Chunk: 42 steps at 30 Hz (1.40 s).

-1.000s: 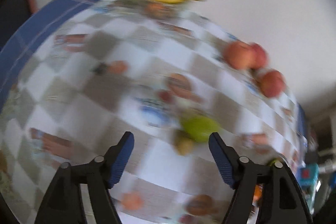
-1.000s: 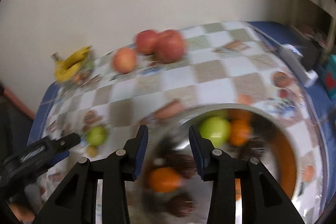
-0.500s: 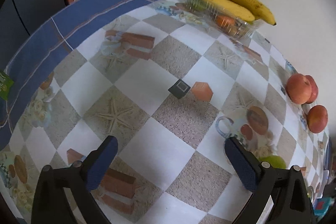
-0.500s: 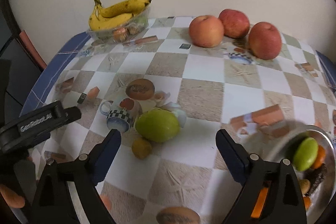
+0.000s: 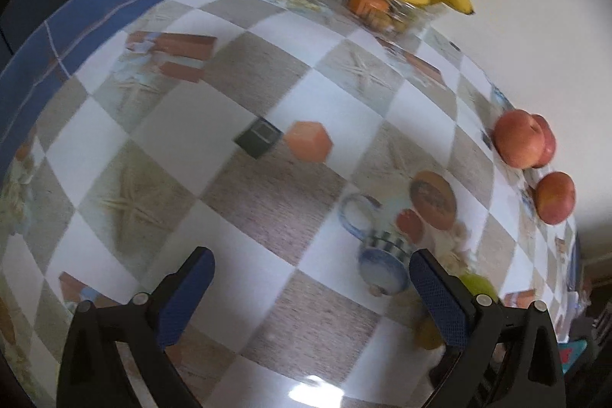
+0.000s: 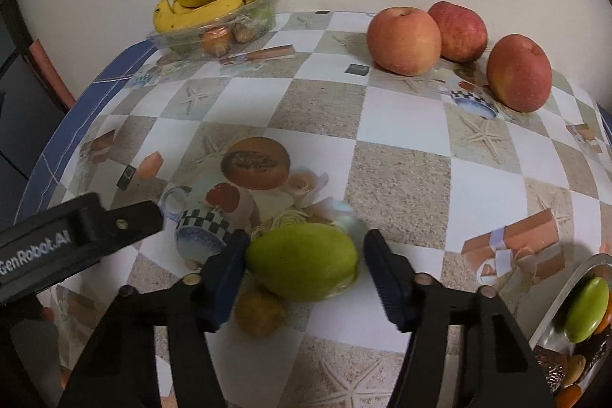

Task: Organize fruits
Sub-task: 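Carry the green pear into the steel bowl with the right gripper and release it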

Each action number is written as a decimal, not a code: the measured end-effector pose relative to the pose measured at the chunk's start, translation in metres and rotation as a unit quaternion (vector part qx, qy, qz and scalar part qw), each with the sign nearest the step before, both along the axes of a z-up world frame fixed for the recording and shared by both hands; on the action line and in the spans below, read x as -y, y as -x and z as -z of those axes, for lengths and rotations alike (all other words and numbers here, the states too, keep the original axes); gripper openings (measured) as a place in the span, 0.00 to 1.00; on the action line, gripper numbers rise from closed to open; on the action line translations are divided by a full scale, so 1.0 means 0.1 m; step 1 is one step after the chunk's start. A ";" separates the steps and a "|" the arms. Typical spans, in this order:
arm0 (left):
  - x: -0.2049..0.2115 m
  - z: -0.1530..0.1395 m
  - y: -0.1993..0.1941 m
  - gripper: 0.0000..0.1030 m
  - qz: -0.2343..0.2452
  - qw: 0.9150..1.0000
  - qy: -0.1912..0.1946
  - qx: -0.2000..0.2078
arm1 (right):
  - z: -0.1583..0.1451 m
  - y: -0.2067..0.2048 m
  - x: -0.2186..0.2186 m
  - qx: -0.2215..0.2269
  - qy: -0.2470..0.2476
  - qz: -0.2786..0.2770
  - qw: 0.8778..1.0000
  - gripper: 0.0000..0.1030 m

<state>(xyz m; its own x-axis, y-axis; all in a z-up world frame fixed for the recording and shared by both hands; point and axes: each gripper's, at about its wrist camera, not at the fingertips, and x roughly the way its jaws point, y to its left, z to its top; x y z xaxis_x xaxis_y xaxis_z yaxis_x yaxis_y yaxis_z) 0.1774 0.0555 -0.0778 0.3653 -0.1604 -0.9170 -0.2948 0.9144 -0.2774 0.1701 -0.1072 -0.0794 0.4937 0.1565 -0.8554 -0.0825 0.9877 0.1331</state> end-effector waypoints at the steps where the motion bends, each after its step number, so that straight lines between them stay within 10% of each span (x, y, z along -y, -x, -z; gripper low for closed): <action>1: 0.03 -0.01 0.00 1.00 0.004 1.000 0.005 -0.001 | 0.00 0.01 -0.01 -0.001 -0.001 -0.004 1.000 0.56; 13: 0.39 -0.04 0.06 0.84 0.069 0.996 0.064 -0.009 | -0.05 0.08 0.48 -0.028 -0.004 0.050 0.998 0.55; 26: 0.67 0.00 0.14 0.26 0.098 0.990 0.103 -0.021 | -0.22 0.26 0.84 -0.021 -0.017 0.088 0.996 0.55; 42: 1.08 -0.44 0.55 0.26 0.161 0.980 0.112 0.021 | -0.55 0.82 1.10 -0.009 -0.046 0.113 0.992 0.55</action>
